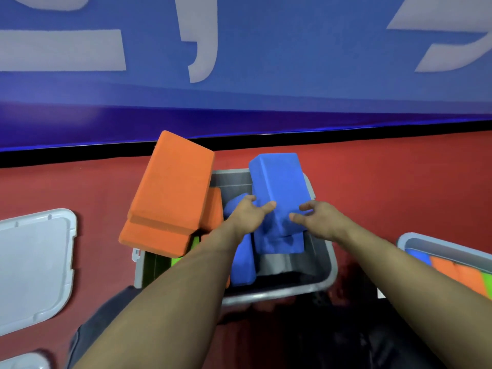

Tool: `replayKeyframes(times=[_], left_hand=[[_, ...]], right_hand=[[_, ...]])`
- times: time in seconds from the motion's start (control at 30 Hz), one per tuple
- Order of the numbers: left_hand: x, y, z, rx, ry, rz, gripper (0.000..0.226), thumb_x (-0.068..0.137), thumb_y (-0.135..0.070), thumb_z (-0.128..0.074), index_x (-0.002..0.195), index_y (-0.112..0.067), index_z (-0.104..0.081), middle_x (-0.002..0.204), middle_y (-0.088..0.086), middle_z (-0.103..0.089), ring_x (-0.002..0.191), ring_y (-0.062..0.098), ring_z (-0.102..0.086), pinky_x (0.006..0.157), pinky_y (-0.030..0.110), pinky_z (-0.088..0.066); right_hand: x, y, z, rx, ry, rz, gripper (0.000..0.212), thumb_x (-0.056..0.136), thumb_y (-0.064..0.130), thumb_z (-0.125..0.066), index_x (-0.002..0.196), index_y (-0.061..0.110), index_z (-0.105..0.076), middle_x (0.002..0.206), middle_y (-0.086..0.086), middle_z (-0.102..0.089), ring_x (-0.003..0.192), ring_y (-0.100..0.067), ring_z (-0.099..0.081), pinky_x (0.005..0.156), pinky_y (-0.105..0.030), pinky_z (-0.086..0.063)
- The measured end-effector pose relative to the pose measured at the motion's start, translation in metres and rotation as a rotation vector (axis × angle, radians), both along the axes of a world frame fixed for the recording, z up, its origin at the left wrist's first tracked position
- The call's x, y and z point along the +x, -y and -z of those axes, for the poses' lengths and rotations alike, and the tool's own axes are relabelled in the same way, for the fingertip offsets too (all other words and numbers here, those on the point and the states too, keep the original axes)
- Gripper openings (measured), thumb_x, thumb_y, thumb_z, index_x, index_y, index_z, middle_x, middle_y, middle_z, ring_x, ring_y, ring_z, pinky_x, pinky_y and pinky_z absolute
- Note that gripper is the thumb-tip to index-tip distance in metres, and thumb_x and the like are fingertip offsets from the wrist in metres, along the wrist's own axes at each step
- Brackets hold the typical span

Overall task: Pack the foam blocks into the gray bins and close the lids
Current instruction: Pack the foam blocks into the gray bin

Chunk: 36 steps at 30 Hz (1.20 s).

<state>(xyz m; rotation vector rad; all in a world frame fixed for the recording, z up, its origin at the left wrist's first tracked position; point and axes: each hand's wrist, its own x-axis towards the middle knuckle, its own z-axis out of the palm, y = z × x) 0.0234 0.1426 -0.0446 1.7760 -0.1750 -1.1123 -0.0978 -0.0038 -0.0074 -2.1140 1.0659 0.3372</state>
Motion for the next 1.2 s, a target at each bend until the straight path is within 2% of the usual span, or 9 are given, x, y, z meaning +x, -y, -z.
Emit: replayKeyframes(times=[0.07,0.17,0.43,0.53,0.63,0.7,0.8,1.0,1.2], left_hand=[[-0.01,0.008,0.006,0.05,0.016,-0.008,0.079,0.088,-0.044,-0.075,0.146,-0.01,-0.034,0.136,0.015,-0.06,0.122,0.03,-0.06,0.101,0.044,-0.049],[-0.021,0.014,0.014,0.155,0.038,0.024,0.091,0.084,-0.048,-0.077,0.148,-0.006,-0.027,0.139,0.008,-0.054,0.125,0.028,-0.055,0.102,0.042,-0.048],[-0.027,0.03,0.036,0.179,0.067,0.046,0.064,0.085,-0.04,-0.079,0.127,-0.008,-0.042,0.12,0.001,-0.058,0.107,0.021,-0.059,0.086,0.032,-0.048],[-0.023,0.032,0.043,0.177,0.022,0.036,0.062,0.071,-0.043,-0.085,0.115,-0.009,-0.058,0.111,0.005,-0.071,0.099,0.023,-0.069,0.088,0.04,-0.058],[-0.018,0.029,0.047,0.138,-0.015,-0.017,0.059,0.056,-0.049,-0.082,0.101,-0.013,-0.071,0.101,0.004,-0.077,0.088,0.02,-0.073,0.074,0.039,-0.06],[-0.015,0.027,0.033,0.085,-0.029,-0.095,0.052,0.061,-0.046,-0.082,0.099,-0.012,-0.071,0.097,0.001,-0.076,0.086,0.018,-0.071,0.066,0.035,-0.056],[-0.003,0.025,0.016,-0.029,-0.1,-0.212,0.036,0.077,-0.035,-0.081,0.099,-0.009,-0.071,0.097,0.003,-0.075,0.087,0.018,-0.072,0.077,0.038,-0.063],[0.022,0.006,-0.011,-0.125,-0.118,-0.31,0.04,0.078,-0.036,-0.08,0.105,-0.007,-0.072,0.103,0.008,-0.077,0.087,0.019,-0.074,0.074,0.035,-0.062],[0.032,-0.004,-0.018,-0.173,-0.183,-0.52,0.03,0.089,-0.035,-0.072,0.106,-0.011,-0.067,0.105,0.006,-0.071,0.093,0.021,-0.07,0.068,0.031,-0.059]], right_hand=[[-0.009,0.012,-0.004,0.008,0.042,-0.011,0.057,0.092,0.037,-0.072,0.14,0.009,-0.056,0.133,-0.012,-0.062,0.114,-0.023,-0.064,0.099,-0.031,-0.047],[-0.016,0.018,-0.002,0.04,0.066,0.015,0.06,0.093,0.031,-0.072,0.145,0.01,-0.051,0.141,-0.016,-0.058,0.121,-0.024,-0.062,0.094,-0.026,-0.045],[0.001,0.022,0.011,0.085,0.095,-0.018,0.069,0.094,0.03,-0.071,0.153,0.012,-0.04,0.155,-0.014,-0.043,0.142,-0.022,-0.044,0.111,-0.031,-0.038],[0.008,0.02,0.018,0.082,0.106,-0.004,0.074,0.091,0.038,-0.073,0.153,0.018,-0.039,0.155,-0.009,-0.044,0.141,-0.023,-0.045,0.114,-0.036,-0.039],[0.012,0.019,0.022,0.122,0.083,0.023,0.087,0.083,0.051,-0.077,0.154,0.02,-0.036,0.155,-0.007,-0.044,0.139,-0.024,-0.047,0.114,-0.04,-0.04],[0.011,0.02,0.022,0.137,0.098,0.069,0.107,0.069,0.064,-0.077,0.155,0.018,-0.033,0.154,-0.009,-0.043,0.137,-0.026,-0.049,0.113,-0.044,-0.043],[0.008,0.025,0.024,0.138,0.158,0.173,0.114,0.058,0.07,-0.078,0.15,0.017,-0.037,0.145,-0.008,-0.051,0.129,-0.026,-0.055,0.108,-0.045,-0.048],[0.013,0.015,0.023,0.343,0.193,0.391,0.089,0.075,0.065,-0.077,0.144,0.028,-0.034,0.134,0.004,-0.051,0.12,-0.022,-0.058,0.097,-0.048,-0.052],[0.032,0.006,0.028,0.509,0.322,0.492,0.103,0.075,0.076,-0.069,0.154,0.021,-0.033,0.15,0.001,-0.045,0.123,-0.026,-0.056,0.096,-0.048,-0.053]])
